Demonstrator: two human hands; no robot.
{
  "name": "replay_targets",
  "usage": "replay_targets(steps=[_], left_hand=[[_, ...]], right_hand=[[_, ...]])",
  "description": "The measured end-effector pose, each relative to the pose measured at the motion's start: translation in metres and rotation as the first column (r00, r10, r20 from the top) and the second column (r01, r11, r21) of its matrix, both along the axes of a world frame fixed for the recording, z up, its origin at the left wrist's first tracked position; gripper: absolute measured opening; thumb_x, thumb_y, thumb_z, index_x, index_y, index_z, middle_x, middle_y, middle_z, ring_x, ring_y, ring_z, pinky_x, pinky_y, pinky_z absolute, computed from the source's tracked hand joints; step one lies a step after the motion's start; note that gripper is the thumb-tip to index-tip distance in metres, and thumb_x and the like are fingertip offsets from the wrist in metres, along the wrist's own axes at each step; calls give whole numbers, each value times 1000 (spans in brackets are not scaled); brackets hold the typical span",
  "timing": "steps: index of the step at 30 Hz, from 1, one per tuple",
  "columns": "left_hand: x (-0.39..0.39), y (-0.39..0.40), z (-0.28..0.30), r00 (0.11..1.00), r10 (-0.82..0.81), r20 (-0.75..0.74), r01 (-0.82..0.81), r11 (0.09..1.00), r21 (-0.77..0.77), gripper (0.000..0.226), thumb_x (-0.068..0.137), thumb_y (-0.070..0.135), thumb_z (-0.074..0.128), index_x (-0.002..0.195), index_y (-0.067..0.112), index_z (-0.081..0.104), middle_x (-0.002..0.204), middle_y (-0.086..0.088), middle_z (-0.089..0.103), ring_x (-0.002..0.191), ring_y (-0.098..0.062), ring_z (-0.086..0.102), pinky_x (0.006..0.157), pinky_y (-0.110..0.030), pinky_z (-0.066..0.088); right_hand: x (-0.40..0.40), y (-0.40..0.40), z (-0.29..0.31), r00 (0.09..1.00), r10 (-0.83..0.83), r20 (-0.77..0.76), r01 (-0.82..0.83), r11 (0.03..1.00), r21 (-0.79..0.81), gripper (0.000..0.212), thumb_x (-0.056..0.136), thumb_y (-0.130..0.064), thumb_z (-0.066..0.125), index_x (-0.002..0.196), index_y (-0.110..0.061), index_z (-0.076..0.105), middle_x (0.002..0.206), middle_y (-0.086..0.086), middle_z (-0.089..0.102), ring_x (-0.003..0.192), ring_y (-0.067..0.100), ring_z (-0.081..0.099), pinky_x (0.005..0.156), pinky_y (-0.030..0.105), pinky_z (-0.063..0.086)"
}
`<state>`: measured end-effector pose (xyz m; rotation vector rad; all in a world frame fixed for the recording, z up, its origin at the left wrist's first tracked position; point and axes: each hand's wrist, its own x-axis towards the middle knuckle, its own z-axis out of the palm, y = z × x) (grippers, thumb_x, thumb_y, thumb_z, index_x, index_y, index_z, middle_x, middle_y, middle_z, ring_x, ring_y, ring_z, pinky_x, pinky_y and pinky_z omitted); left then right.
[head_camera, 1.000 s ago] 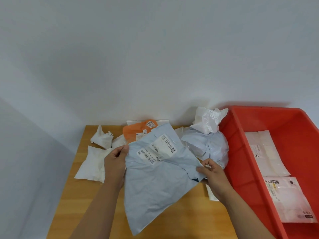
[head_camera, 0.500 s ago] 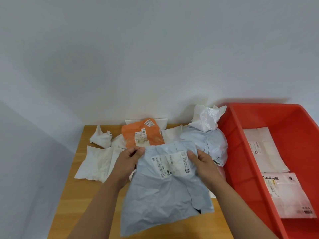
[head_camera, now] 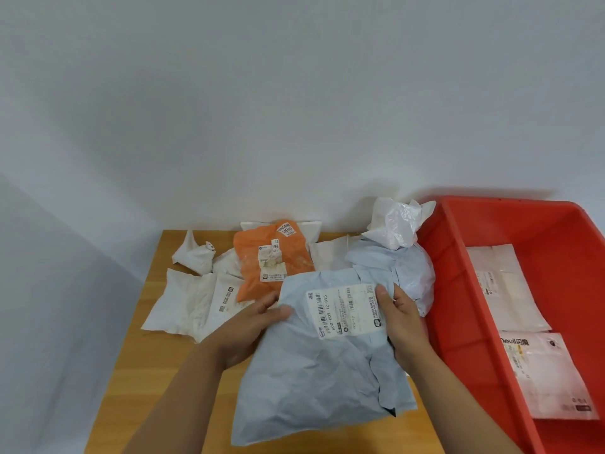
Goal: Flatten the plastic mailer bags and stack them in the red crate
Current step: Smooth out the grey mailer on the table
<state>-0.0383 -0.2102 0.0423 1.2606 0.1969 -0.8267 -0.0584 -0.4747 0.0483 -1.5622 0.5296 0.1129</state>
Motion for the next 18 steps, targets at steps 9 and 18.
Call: replay_targets(steps=[9,18], left_hand=[[0,-9,5,969,-37,245,-8,983,181,23,97,20,60,117,14,70,113,-3,73,105,-23,69,94,-38,55],[0,-11,-4,927,-86,366,-124,848,515,42,97,49,52,75,15,59,69,5,61,63,-5,56,64,-31,45]], right_hand=[[-2,0,-12,994,-96,59,107,969,-225,32,104,-27,49,89,0,58,83,15,70,74,23,65,64,32,50],[-2,5,-20,982,-180,64,190,955,-228,34,105,-33,45,90,-6,59,82,9,66,76,17,61,68,31,49]])
